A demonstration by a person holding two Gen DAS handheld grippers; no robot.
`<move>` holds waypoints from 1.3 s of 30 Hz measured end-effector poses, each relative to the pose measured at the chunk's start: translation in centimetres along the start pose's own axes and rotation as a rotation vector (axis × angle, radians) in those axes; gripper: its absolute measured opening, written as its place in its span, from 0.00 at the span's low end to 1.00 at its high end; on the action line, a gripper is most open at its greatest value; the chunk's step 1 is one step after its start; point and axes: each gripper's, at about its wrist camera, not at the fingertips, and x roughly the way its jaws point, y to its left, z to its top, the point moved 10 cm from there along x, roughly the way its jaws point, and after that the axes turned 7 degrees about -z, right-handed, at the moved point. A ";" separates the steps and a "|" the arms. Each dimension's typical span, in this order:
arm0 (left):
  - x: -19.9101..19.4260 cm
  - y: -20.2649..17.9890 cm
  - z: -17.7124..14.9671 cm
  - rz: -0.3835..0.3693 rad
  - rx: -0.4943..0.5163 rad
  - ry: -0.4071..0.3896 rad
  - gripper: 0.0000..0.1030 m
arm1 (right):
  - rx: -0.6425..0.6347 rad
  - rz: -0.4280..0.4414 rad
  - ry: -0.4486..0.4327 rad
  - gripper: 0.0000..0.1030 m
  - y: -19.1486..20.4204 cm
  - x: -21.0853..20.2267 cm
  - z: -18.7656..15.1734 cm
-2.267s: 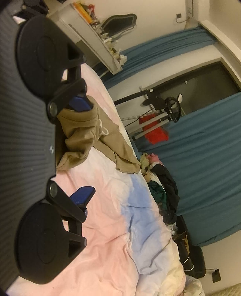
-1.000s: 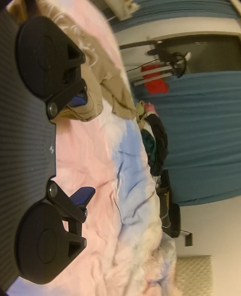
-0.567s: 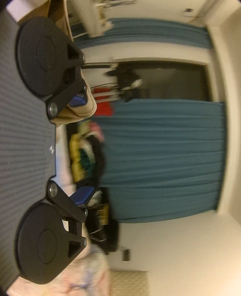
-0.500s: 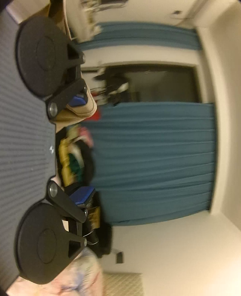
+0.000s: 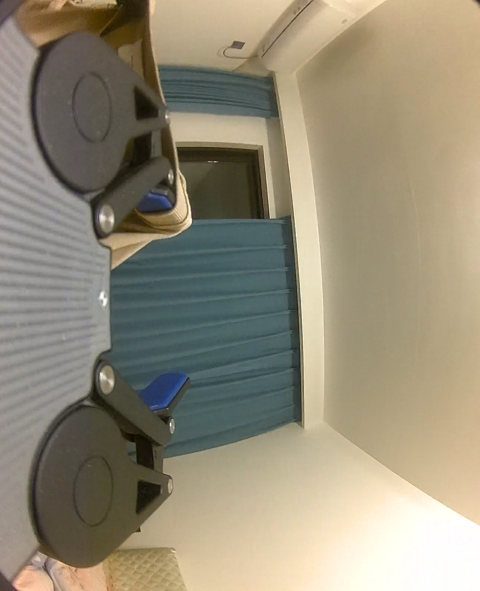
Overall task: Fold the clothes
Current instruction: 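Raise the shirt high with both tools to shake it out, then lay the shirt flat on the bed and open both tools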
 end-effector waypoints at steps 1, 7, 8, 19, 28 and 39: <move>0.4 -0.3 0.0 -0.012 -0.002 0.016 1.00 | -0.010 -0.005 0.011 0.86 -0.1 0.3 -0.4; 6.0 -0.9 -5.3 -0.059 -0.039 0.160 1.00 | -0.069 -0.012 0.139 0.85 -0.4 4.8 -8.0; 7.7 -0.8 -7.2 -0.060 -0.049 0.191 1.00 | -0.077 -0.014 0.174 0.85 -0.3 6.3 -10.2; 34.2 0.1 -31.8 0.032 -0.113 0.400 1.00 | -0.120 -0.070 0.383 0.85 2.0 26.2 -34.0; 52.2 -1.2 -65.3 0.063 -0.105 0.780 1.00 | -0.170 -0.086 0.699 0.84 -0.2 39.3 -65.3; 51.8 -4.2 -82.9 -0.151 0.127 1.225 1.00 | -0.308 0.130 1.208 0.84 1.0 38.3 -81.7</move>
